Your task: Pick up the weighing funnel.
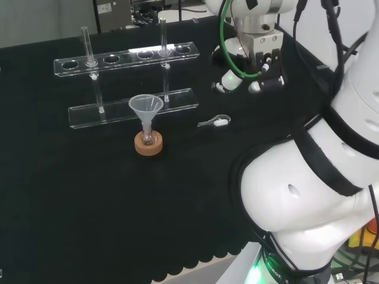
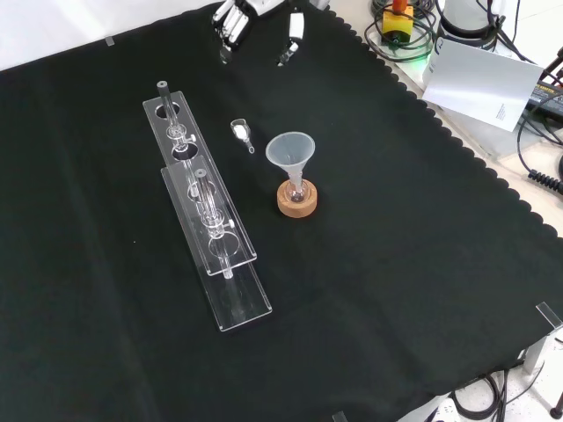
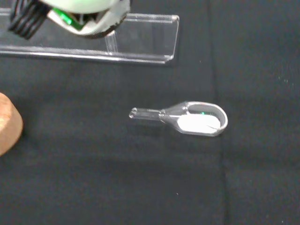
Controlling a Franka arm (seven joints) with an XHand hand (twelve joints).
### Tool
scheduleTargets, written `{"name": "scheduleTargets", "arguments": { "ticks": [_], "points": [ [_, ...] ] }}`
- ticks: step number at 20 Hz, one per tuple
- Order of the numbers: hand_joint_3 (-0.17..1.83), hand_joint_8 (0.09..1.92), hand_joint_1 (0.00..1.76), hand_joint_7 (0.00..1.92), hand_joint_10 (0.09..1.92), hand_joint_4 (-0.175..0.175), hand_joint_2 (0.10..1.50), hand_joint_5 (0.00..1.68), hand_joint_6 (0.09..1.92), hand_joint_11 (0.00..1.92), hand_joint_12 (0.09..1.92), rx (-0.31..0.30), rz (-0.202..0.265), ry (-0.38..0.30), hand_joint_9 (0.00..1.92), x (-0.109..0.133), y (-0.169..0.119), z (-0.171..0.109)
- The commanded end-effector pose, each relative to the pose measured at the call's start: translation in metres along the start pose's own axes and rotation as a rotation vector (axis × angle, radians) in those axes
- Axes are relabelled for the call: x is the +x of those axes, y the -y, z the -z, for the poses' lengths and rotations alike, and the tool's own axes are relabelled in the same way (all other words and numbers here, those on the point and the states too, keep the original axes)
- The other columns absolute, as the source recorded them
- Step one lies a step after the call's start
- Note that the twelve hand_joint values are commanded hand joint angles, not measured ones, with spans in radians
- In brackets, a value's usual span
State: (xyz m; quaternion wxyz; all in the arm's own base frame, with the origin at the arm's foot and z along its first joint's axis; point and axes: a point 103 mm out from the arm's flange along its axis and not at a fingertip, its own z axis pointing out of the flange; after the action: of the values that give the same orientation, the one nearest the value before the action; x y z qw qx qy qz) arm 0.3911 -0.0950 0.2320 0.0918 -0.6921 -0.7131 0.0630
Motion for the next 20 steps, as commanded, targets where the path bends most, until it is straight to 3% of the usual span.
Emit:
{"name": "scheduleTargets", "arguments": {
  "ticks": [1,2,7,12,20],
  "points": [
    [0.62,0.69,0.88,0.49,0.58,-0.041,0.59,0.54,0.10,0.27,1.35,0.024,0.046,-0.040,0.61,-0.029,-0.024,-0.026],
    [0.62,0.69,0.88,0.49,0.58,-0.041,0.59,0.54,0.10,0.27,1.35,0.033,0.051,0.015,0.61,-0.026,-0.027,-0.030],
    [0.62,0.69,0.89,0.49,0.57,-0.041,0.59,0.54,0.10,0.27,1.35,0.043,0.025,0.022,0.61,-0.027,-0.038,-0.051],
    [0.62,0.69,0.89,0.49,0.57,-0.042,0.59,0.54,0.10,0.27,1.35,0.040,0.034,-0.003,0.61,-0.031,-0.044,-0.069],
    [0.62,0.68,0.91,0.48,0.56,-0.041,0.59,0.56,0.12,0.26,1.35,0.088,0.025,-0.021,0.60,-0.038,-0.055,-0.099]
  ]
}}
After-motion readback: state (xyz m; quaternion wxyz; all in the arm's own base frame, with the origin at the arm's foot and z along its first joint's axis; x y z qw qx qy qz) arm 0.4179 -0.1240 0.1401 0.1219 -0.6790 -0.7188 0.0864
